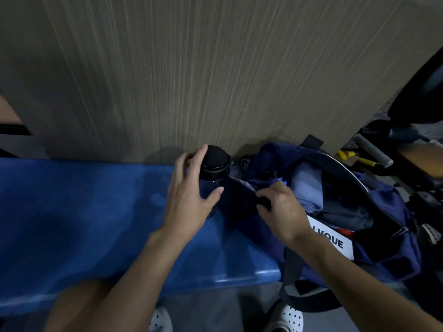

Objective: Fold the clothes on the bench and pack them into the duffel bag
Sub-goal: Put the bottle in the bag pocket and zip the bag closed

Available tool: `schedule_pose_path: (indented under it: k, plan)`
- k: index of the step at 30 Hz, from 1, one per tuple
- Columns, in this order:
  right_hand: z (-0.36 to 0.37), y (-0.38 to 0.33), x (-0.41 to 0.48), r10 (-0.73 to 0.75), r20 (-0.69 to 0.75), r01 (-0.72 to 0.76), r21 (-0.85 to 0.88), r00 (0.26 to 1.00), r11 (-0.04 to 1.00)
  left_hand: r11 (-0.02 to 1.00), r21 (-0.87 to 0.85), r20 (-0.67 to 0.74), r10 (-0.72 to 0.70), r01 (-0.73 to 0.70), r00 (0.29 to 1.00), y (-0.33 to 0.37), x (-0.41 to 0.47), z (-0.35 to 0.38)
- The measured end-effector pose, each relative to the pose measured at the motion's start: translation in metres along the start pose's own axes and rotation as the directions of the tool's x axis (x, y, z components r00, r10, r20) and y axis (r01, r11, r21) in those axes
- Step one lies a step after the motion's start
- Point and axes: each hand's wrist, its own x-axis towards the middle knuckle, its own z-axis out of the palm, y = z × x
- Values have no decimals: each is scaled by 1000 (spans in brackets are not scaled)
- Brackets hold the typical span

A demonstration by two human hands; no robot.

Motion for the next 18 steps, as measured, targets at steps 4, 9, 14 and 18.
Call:
schedule_pose_path:
  k: [4,9,14,18]
  plan:
    - [-5,3,3,31,103,-28,-23,994,999,960,213,-271,235,-180,933,17,-7,1]
    - [-8,5,2,35,63,-39,75,997,996,975,-137,17,181,-177,983,36,-36,39]
    - [-13,6,-5,54,48,-63,203,997,977,917,-210,310,-267,340,912,23,-44,81]
    - [-16,9,-8,40,56,-52,238,998,970,924,-268,263,-201,272,944,26,-38,93]
